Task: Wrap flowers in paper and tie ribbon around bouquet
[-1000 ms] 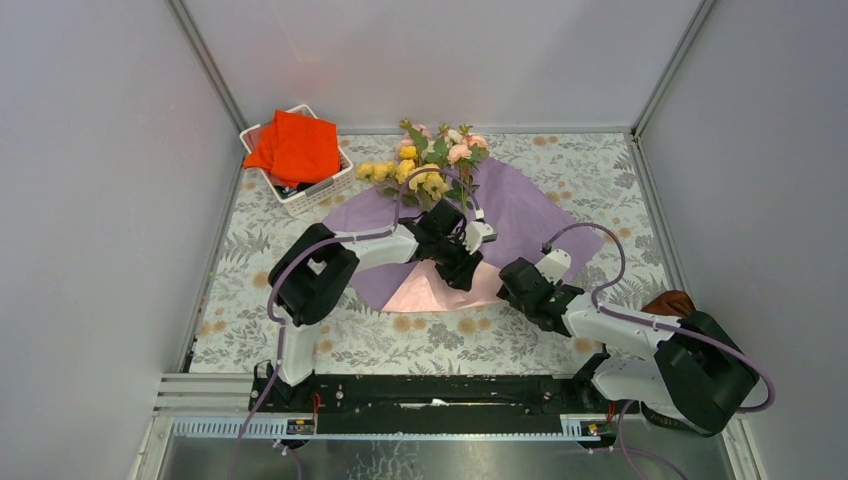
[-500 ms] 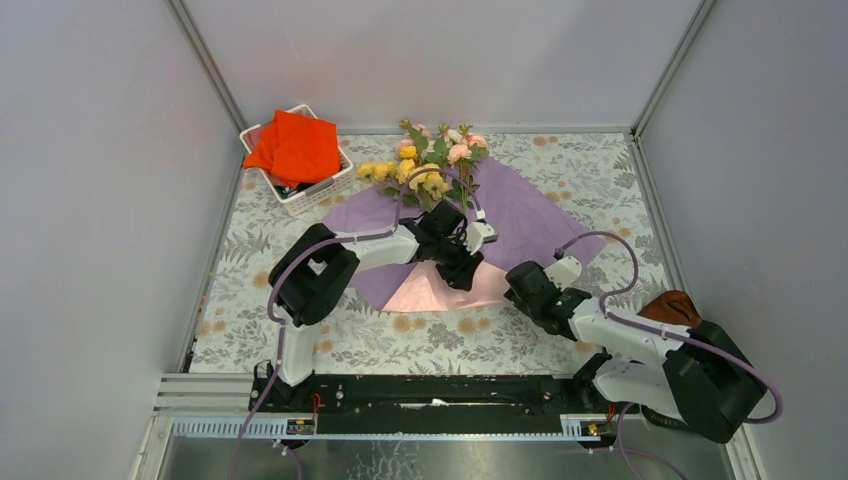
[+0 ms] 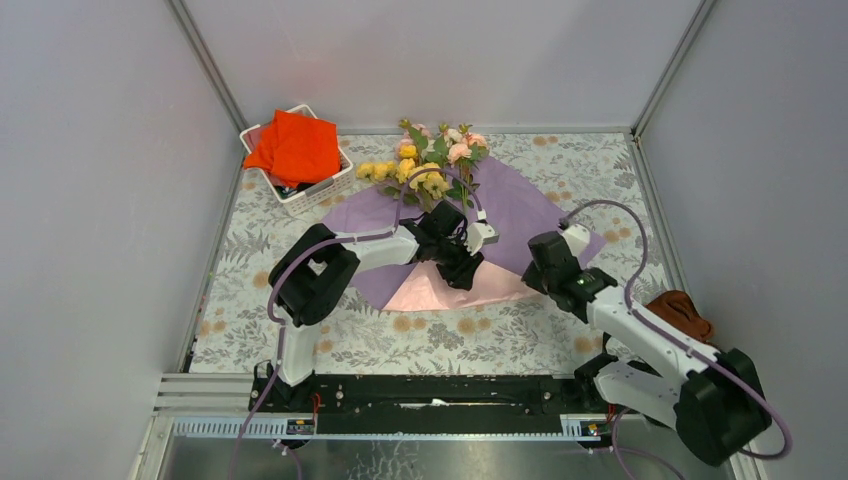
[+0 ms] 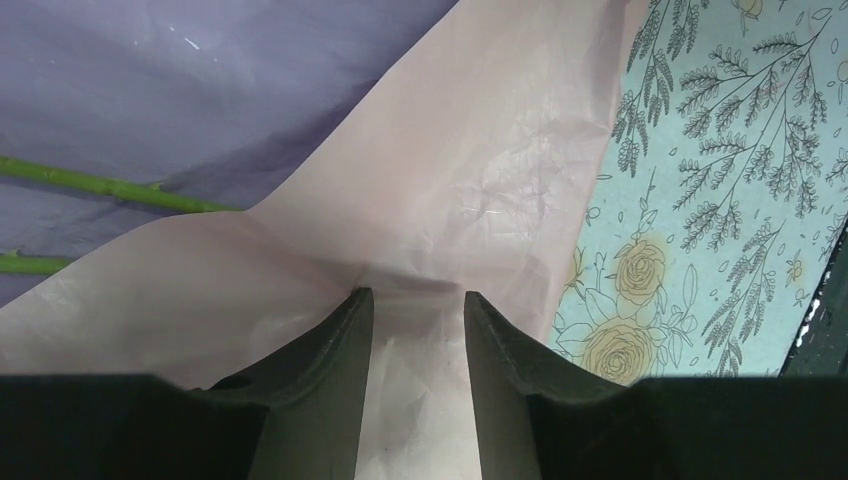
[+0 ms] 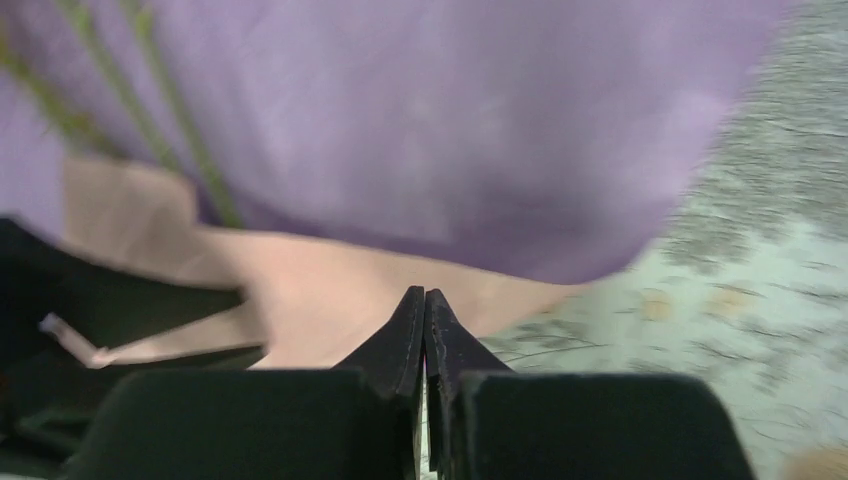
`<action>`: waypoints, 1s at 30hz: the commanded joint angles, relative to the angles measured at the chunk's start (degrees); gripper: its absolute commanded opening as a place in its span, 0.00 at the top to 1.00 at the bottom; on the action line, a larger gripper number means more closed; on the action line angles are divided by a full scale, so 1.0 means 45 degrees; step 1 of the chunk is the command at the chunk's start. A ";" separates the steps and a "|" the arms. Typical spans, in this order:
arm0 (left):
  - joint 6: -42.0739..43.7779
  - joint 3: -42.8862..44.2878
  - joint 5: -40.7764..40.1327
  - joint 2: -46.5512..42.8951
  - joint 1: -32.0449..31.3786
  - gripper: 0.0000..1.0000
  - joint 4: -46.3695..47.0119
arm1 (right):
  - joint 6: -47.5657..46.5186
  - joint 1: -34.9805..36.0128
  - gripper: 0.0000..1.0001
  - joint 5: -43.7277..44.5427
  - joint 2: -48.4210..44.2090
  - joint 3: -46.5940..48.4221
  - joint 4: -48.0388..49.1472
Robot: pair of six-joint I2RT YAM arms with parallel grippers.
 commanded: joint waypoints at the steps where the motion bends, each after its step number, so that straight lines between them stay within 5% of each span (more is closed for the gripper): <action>1: 0.0350 -0.0517 -0.0943 0.0627 0.0016 0.54 -0.0068 | -0.1705 0.0030 1.00 -0.5153 0.1686 0.0676 0.2425; 10: 0.0370 -0.0567 -0.0981 0.0672 0.0013 0.54 -0.0087 | -0.0885 -0.1214 1.00 -0.8012 0.4636 -0.0066 0.2636; 21: 0.0716 -0.0716 -0.1220 0.0503 0.0025 0.54 -0.0095 | -0.0952 -0.7649 1.00 -0.6170 0.0564 -0.2331 0.1500; 28: 0.0497 -0.0997 -0.1113 0.0406 0.0038 0.54 0.0072 | -0.1968 -0.7827 1.00 -0.5829 -0.0155 -0.0242 -0.0002; 30: 0.0527 -0.1052 -0.1109 0.0306 0.0035 0.53 0.0117 | -0.1596 -0.7491 0.89 -0.6249 -0.0500 -0.0055 -0.0764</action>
